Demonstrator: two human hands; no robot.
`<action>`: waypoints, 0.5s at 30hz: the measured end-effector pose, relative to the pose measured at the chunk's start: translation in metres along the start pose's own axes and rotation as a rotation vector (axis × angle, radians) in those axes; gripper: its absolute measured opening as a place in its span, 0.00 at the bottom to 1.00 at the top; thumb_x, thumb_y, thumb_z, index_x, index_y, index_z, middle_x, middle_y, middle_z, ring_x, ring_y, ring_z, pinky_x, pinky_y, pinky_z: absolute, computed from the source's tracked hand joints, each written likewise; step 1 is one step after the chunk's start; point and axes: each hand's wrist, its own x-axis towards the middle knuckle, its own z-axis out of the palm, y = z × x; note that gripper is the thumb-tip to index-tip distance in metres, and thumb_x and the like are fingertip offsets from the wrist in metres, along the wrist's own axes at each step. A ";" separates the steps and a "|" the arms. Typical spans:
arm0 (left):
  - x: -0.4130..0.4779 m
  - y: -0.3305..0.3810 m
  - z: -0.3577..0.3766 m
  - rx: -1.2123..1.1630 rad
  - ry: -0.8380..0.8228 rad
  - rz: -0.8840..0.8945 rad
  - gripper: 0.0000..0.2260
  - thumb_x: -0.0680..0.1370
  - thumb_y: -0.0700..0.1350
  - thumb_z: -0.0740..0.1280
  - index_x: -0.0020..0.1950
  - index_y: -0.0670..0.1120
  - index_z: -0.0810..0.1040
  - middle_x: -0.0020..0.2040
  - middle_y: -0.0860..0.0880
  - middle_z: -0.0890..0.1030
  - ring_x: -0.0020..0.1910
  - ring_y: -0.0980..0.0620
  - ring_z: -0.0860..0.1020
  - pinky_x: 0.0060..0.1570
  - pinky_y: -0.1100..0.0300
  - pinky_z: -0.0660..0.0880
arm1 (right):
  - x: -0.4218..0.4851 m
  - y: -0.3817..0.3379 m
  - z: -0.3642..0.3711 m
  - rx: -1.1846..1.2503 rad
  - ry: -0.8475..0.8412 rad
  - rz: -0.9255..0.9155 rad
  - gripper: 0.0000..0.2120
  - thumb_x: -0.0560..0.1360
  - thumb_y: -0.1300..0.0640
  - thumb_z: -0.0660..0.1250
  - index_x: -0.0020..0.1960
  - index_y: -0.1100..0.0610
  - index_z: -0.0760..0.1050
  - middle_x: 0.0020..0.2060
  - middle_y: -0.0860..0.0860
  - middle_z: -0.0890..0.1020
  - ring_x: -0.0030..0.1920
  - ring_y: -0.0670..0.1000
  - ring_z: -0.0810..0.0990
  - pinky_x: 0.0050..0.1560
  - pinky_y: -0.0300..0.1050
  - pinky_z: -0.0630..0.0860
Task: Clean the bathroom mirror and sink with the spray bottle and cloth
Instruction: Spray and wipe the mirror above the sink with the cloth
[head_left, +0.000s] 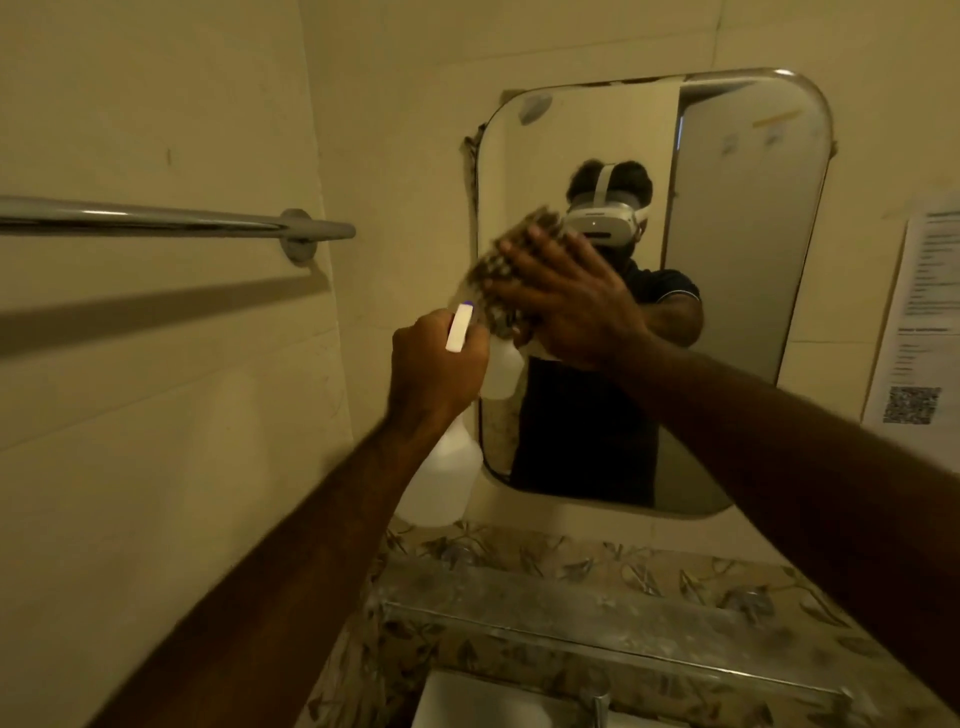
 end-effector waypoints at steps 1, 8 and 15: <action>0.006 0.007 -0.002 0.001 0.009 0.008 0.10 0.78 0.50 0.64 0.40 0.46 0.78 0.32 0.47 0.81 0.28 0.48 0.82 0.31 0.48 0.82 | 0.013 0.011 -0.011 0.013 0.019 0.038 0.31 0.81 0.35 0.53 0.81 0.42 0.55 0.83 0.51 0.54 0.82 0.60 0.49 0.79 0.67 0.49; 0.026 0.059 -0.006 -0.052 0.070 0.095 0.09 0.79 0.47 0.65 0.41 0.45 0.78 0.31 0.53 0.77 0.26 0.54 0.79 0.24 0.70 0.74 | 0.036 0.073 -0.046 0.110 0.158 0.479 0.29 0.82 0.42 0.55 0.81 0.37 0.51 0.83 0.51 0.50 0.82 0.62 0.47 0.79 0.67 0.45; -0.001 0.051 0.022 -0.096 0.010 0.069 0.09 0.79 0.48 0.65 0.41 0.47 0.77 0.31 0.54 0.77 0.28 0.52 0.81 0.26 0.65 0.76 | -0.028 0.074 -0.041 0.145 0.132 0.622 0.32 0.81 0.42 0.55 0.82 0.39 0.47 0.83 0.52 0.47 0.82 0.62 0.43 0.79 0.67 0.45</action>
